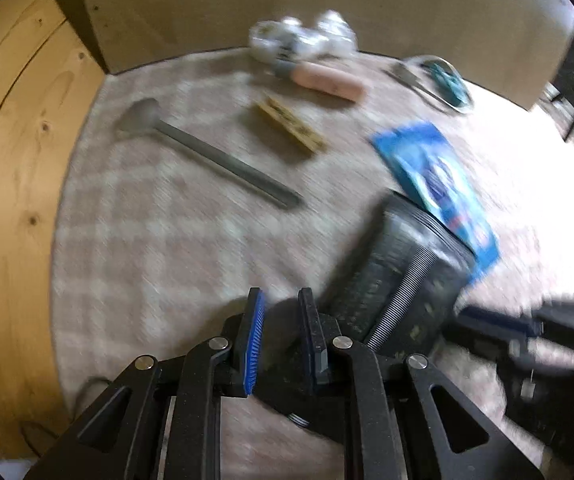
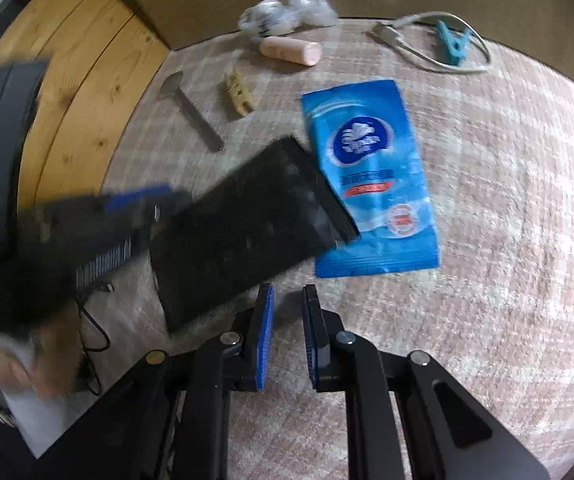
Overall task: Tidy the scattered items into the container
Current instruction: 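Return and grasp the black pouch with the left gripper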
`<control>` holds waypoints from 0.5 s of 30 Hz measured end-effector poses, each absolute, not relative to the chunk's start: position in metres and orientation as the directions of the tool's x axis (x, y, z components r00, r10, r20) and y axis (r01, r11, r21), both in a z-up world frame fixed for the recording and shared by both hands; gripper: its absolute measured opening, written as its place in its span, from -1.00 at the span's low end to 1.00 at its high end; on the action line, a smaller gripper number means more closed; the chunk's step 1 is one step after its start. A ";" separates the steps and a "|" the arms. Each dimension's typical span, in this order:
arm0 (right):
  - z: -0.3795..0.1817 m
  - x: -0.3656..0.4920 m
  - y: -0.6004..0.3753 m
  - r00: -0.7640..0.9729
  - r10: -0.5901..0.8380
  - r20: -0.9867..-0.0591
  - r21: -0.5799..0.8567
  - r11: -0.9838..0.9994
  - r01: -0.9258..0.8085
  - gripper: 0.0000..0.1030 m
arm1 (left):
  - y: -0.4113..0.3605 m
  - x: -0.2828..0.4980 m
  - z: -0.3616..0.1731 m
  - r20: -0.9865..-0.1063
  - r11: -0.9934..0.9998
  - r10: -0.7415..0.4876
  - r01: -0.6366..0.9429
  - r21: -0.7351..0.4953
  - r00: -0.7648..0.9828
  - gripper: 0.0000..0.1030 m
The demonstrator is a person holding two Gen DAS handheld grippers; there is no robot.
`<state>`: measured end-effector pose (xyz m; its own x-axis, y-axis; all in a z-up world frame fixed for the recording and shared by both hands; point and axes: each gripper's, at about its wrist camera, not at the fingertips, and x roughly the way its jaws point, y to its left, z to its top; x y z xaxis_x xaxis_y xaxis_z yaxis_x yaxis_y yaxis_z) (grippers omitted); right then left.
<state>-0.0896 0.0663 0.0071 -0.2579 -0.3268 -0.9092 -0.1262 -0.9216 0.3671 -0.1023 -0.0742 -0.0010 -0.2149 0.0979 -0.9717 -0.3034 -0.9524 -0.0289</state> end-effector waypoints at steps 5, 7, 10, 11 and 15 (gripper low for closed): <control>0.014 -0.085 0.088 -0.282 -0.325 -0.903 0.374 -0.916 -0.143 -0.64 | -0.050 -0.060 -0.001 -0.968 -0.929 0.159 -0.360 -0.080 -0.194 -0.73; 0.014 -0.084 0.095 -0.282 -0.326 -0.903 0.377 -0.913 -0.153 -0.64 | -0.046 -0.049 -0.001 -0.966 -0.928 0.161 -0.365 -0.079 -0.201 -0.74; 0.015 -0.079 0.102 -0.278 -0.345 -0.896 0.398 -0.903 -0.163 -0.64 | -0.053 -0.045 0.002 -0.963 -0.943 0.186 -0.312 -0.119 -0.196 -0.73; 0.016 -0.077 0.103 -0.277 -0.350 -0.895 0.403 -0.900 -0.165 -0.64 | -0.055 -0.043 0.004 -0.960 -0.944 0.201 -0.302 -0.136 -0.194 -0.73; 0.016 -0.067 0.100 -0.273 -0.356 -0.894 0.405 -0.902 -0.150 -0.63 | -0.055 -0.028 0.015 -0.950 -0.936 0.228 -0.317 -0.153 -0.212 -0.63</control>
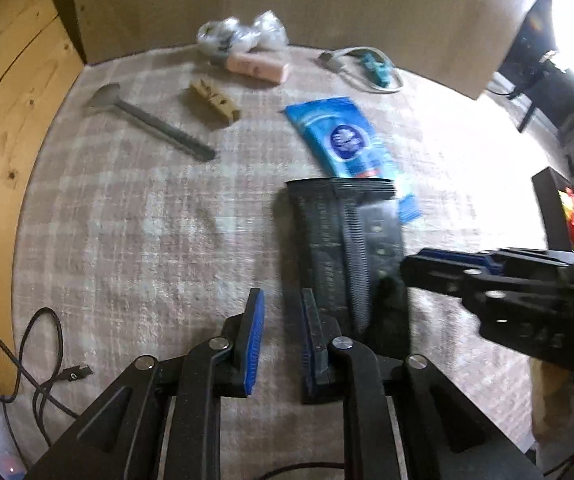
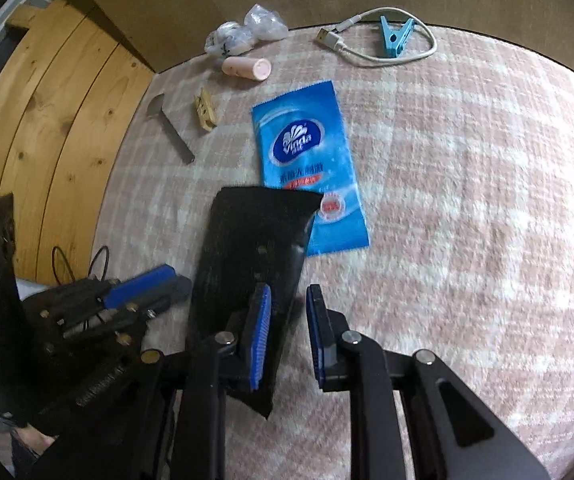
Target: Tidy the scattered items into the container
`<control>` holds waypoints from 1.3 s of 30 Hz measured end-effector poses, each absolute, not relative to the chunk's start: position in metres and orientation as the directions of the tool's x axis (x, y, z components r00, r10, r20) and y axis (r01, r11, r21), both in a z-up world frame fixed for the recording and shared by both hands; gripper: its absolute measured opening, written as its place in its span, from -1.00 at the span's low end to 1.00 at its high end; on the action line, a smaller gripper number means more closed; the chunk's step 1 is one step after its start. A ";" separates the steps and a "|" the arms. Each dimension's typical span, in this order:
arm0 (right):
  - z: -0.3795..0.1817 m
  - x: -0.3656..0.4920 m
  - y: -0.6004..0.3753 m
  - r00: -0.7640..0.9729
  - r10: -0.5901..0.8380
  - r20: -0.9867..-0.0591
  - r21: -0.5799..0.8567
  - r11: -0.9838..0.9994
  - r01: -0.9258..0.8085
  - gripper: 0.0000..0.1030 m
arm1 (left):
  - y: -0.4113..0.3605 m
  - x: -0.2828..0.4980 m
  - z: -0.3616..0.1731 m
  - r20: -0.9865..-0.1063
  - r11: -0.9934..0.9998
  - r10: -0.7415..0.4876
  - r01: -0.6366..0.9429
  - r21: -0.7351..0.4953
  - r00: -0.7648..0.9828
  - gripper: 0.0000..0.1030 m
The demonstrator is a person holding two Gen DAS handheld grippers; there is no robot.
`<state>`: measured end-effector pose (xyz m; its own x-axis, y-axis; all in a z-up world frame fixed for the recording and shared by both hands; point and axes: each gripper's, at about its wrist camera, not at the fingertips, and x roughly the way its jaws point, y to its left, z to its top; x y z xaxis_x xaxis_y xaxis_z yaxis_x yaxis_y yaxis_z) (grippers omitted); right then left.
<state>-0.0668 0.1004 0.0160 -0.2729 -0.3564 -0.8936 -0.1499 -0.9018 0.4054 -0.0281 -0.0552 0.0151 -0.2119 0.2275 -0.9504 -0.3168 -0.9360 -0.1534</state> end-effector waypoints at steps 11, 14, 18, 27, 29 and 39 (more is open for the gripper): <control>0.007 -0.065 0.087 -0.271 -0.374 -0.887 0.422 -0.894 -0.147 -0.45 | -0.047 -0.042 0.014 -0.939 -0.898 0.304 -0.379 -0.225 -0.163 -0.33; 0.007 -0.067 0.087 -0.274 -0.367 -0.889 0.417 -0.897 -0.149 -0.45 | -0.045 -0.042 0.014 -0.936 -0.899 0.307 -0.376 -0.225 -0.173 -0.37; 0.009 -0.065 0.089 -0.274 -0.360 -0.892 0.411 -0.898 -0.158 -0.45 | -0.046 -0.032 0.020 -0.933 -0.900 0.315 -0.369 -0.234 -0.176 -0.42; 0.042 -0.038 0.111 -0.335 -0.337 -0.880 0.407 -0.899 -0.163 -0.45 | -0.007 -0.021 0.047 -0.914 -0.887 0.338 -0.401 -0.229 -0.226 -0.43; 0.051 -0.029 0.121 -0.354 -0.326 -0.877 0.403 -0.899 -0.172 -0.45 | 0.011 -0.019 0.053 -0.908 -0.877 0.349 -0.423 -0.229 -0.233 -0.43; 0.099 0.047 0.224 -0.471 -0.236 -0.850 0.402 -0.869 -0.289 -0.45 | 0.124 0.013 0.095 -0.872 -0.783 0.436 -0.572 -0.245 -0.223 -0.43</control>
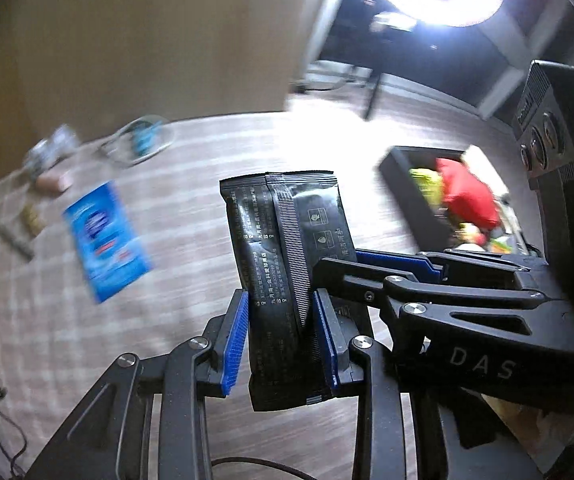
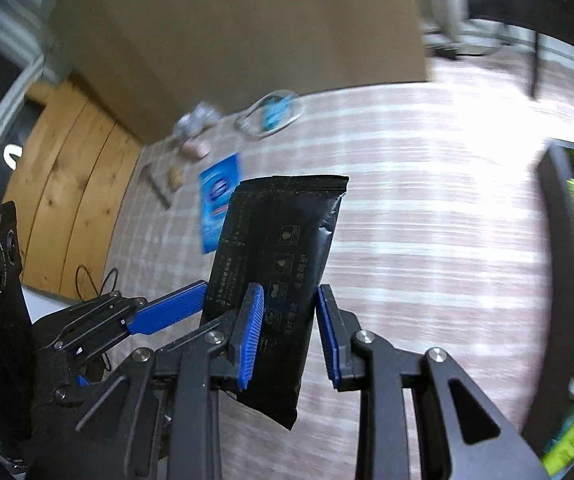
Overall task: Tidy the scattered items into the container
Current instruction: 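Carry the black pouch to the black tray and open the grippers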
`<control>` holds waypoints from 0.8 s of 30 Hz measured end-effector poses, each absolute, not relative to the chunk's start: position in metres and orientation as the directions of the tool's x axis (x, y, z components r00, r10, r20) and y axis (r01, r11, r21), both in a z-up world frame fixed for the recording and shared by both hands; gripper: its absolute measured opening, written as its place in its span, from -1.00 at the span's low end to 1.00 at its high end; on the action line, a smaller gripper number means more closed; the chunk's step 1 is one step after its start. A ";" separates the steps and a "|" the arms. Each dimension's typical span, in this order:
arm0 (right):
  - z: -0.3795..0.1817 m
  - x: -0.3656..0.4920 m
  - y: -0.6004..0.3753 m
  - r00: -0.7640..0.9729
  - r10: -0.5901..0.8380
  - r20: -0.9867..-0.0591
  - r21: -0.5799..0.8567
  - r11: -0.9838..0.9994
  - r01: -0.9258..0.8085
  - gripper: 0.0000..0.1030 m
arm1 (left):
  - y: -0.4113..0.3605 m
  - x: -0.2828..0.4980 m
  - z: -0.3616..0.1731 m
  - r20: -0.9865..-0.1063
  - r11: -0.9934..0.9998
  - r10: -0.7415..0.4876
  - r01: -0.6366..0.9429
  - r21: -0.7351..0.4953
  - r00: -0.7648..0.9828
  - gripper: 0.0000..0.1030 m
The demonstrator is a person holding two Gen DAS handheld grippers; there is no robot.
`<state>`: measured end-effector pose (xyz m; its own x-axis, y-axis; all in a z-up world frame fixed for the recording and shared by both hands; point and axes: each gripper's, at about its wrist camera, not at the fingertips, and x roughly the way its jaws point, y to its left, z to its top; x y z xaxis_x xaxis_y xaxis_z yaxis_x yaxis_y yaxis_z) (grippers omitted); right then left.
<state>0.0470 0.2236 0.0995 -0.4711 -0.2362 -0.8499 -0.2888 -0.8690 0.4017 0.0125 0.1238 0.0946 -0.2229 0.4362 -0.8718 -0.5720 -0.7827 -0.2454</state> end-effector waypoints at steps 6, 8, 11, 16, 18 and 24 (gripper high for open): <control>0.120 0.104 0.297 -0.514 -0.151 -0.844 0.389 -0.832 -0.395 -0.45 | 0.214 0.048 0.108 -0.857 -0.690 0.485 -0.678 -0.252 -0.176 -0.43; 0.125 0.126 0.323 -0.520 -0.121 -0.846 0.382 -0.817 -0.432 -0.45 | 0.242 0.062 0.111 -0.853 -0.659 0.500 -0.706 -0.261 -0.152 -0.43; 0.133 0.161 0.361 -0.523 -0.073 -0.849 0.367 -0.793 -0.486 -0.45 | 0.288 0.084 0.116 -0.847 -0.606 0.518 -0.749 -0.267 -0.117 -0.43; 0.142 0.220 0.419 -0.516 0.010 -0.856 0.336 -0.749 -0.571 -0.45 | 0.361 0.128 0.124 -0.840 -0.515 0.539 -0.813 -0.271 -0.061 -0.43; 0.145 0.244 0.440 -0.508 0.042 -0.860 0.321 -0.730 -0.604 -0.45 | 0.386 0.143 0.126 -0.839 -0.484 0.543 -0.832 -0.271 -0.042 -0.42; 0.148 0.300 0.498 -0.480 0.107 -0.871 0.286 -0.683 -0.672 -0.45 | 0.452 0.181 0.128 -0.833 -0.414 0.553 -0.867 -0.278 0.003 -0.42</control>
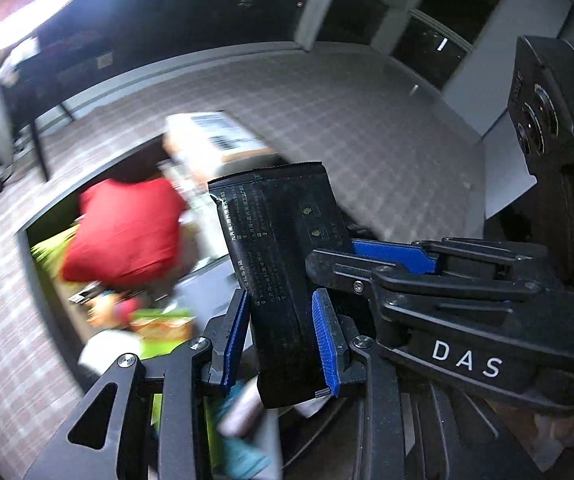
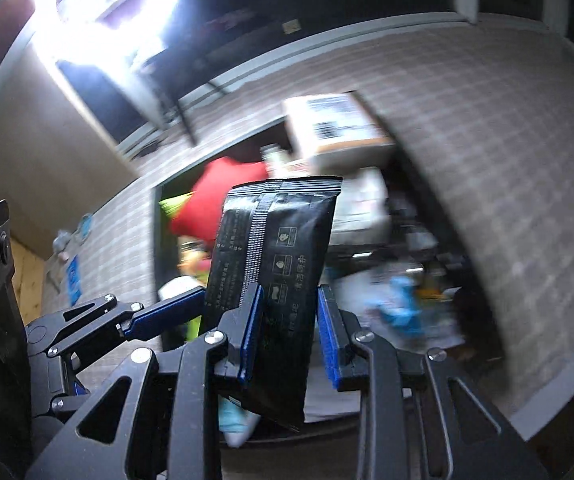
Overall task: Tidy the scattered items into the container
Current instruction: 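Carry the black pouch to the black tray and open the grippers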
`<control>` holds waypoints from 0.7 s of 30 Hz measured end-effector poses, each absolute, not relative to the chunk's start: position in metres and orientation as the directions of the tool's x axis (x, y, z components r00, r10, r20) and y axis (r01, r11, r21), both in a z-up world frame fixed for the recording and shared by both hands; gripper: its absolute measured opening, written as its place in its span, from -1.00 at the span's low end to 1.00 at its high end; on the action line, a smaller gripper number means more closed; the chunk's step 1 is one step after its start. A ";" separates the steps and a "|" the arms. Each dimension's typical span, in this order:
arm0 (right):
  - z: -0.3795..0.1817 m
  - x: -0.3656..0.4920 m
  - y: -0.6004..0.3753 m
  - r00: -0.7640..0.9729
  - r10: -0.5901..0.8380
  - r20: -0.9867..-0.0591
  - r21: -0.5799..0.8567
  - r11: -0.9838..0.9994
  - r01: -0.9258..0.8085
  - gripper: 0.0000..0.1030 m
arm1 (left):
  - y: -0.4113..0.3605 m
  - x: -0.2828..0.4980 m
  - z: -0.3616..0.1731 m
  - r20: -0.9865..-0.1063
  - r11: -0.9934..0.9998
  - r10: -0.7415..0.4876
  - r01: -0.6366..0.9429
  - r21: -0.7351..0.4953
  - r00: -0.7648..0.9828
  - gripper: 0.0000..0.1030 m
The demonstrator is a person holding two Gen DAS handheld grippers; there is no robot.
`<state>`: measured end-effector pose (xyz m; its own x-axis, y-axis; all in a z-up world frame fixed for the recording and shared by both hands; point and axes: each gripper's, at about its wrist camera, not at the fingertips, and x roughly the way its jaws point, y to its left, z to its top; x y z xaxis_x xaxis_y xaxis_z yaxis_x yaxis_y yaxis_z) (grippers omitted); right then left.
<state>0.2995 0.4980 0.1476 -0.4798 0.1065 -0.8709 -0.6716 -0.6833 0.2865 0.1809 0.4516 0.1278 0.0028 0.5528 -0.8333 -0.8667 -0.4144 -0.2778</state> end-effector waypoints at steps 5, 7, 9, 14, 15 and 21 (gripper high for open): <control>0.152 0.325 0.532 -0.464 0.124 -0.877 0.278 -0.656 -0.702 -0.45 | 0.483 0.190 0.129 -0.836 -0.417 0.548 -0.856 -0.305 0.032 -0.37; 0.156 0.331 0.540 -0.464 0.133 -0.876 0.274 -0.654 -0.705 -0.45 | 0.488 0.190 0.132 -0.835 -0.424 0.550 -0.855 -0.298 0.019 -0.37; 0.160 0.334 0.543 -0.468 0.148 -0.871 0.266 -0.661 -0.702 -0.45 | 0.489 0.190 0.133 -0.838 -0.429 0.545 -0.857 -0.286 0.007 -0.37; 0.162 0.331 0.546 -0.487 0.143 -0.862 0.273 -0.678 -0.683 -0.41 | 0.482 0.186 0.137 -0.845 -0.456 0.534 -0.854 -0.251 -0.037 -0.37; 0.161 0.329 0.544 -0.487 0.135 -0.863 0.272 -0.687 -0.674 -0.33 | 0.479 0.184 0.138 -0.845 -0.465 0.533 -0.850 -0.248 -0.045 -0.37; 0.156 0.311 0.521 -0.490 0.136 -0.861 0.245 -0.734 -0.634 -0.31 | 0.446 0.171 0.141 -0.851 -0.519 0.515 -0.828 -0.212 -0.105 -0.37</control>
<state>0.3108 0.5207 0.1560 -0.4899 0.1357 -0.8611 -0.6338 -0.7337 0.2449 0.1710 0.4465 0.1411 -0.1054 0.5153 -0.8505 -0.8278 -0.5194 -0.2121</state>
